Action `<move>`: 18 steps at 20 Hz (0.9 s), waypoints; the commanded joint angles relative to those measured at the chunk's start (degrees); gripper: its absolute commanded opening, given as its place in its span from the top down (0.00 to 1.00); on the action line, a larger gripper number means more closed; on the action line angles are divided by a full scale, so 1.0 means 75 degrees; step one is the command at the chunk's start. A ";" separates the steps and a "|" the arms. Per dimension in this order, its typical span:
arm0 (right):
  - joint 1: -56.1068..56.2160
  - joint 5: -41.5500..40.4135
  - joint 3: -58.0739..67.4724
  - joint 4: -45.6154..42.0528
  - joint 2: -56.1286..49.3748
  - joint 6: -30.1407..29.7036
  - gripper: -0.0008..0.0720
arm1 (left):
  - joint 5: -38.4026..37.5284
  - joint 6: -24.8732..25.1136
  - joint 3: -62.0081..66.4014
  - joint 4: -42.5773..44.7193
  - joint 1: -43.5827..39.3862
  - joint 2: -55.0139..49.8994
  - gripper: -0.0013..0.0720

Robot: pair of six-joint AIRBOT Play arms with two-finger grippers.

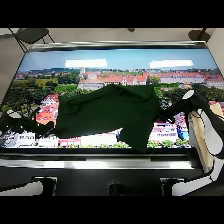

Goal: Fold the shirts.

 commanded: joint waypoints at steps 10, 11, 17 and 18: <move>-0.0026 -0.2795 0.4590 -0.0781 0.5179 -0.1667 0.93 | 0.0242 -0.0577 0.7857 -0.0073 -0.0055 0.2975 0.94; -0.0026 -0.3179 0.4680 -0.0935 0.5808 -0.1658 0.93 | 0.0554 -0.0577 0.8408 -0.0041 -0.0055 0.3381 0.94; -0.0026 -0.3375 0.4680 -0.2028 0.8052 -0.0542 0.93 | 0.1119 -0.1072 0.8757 0.0306 -0.0050 0.5039 0.94; -0.0026 -0.3328 0.4680 -0.2212 0.8169 -0.0391 0.93 | 0.1113 -0.1090 0.8757 0.0297 -0.0050 0.5115 0.94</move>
